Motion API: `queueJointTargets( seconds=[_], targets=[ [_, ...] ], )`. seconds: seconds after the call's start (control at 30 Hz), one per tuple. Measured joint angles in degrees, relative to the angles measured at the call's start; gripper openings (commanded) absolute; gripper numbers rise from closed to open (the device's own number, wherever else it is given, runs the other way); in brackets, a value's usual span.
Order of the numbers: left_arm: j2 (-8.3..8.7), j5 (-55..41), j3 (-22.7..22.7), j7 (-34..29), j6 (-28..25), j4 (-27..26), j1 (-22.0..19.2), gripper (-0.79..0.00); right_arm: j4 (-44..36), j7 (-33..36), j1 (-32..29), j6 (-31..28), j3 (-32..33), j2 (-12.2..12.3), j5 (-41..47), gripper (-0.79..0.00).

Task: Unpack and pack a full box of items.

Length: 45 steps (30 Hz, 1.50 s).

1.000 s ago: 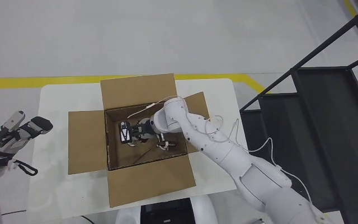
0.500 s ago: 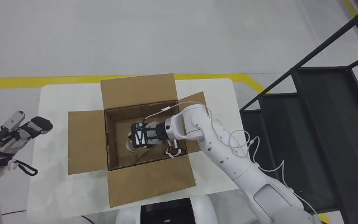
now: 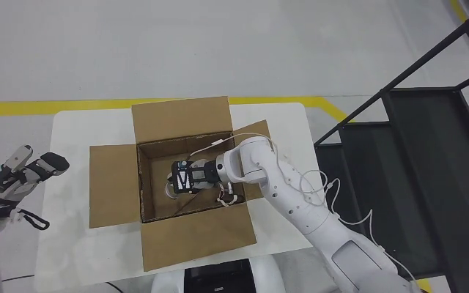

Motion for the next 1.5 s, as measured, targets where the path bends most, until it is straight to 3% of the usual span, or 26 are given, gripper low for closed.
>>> queueJointTargets(
  seconds=[0.13,0.3,0.67,0.93,1.17,1.5],
  targets=[
    [0.0,0.0,0.0,0.0,0.0,0.0,0.0,0.0,-1.7,-1.1,-1.2,0.1,0.1,0.5,-0.2,-0.785],
    [0.0,0.0,0.0,0.0,0.0,0.0,0.0,0.0,-9.1,2.8,-4.6,-0.3,6.6,3.3,7.8,-0.785],
    [0.0,0.0,0.0,0.0,0.0,0.0,0.0,0.0,-19.9,11.3,-18.9,-0.2,38.0,10.4,30.3,-0.785],
    [0.0,0.0,0.0,0.0,0.0,0.0,0.0,0.0,-21.2,15.3,-28.0,8.8,53.1,12.7,30.8,-0.785],
    [0.0,0.0,0.0,0.0,0.0,0.0,0.0,0.0,-21.0,19.8,-32.6,20.2,53.4,13.3,20.8,-0.785],
    [0.0,0.0,0.0,0.0,0.0,0.0,0.0,0.0,-8.1,24.1,-26.0,26.8,35.9,13.1,-3.2,-0.785]
  ],
)
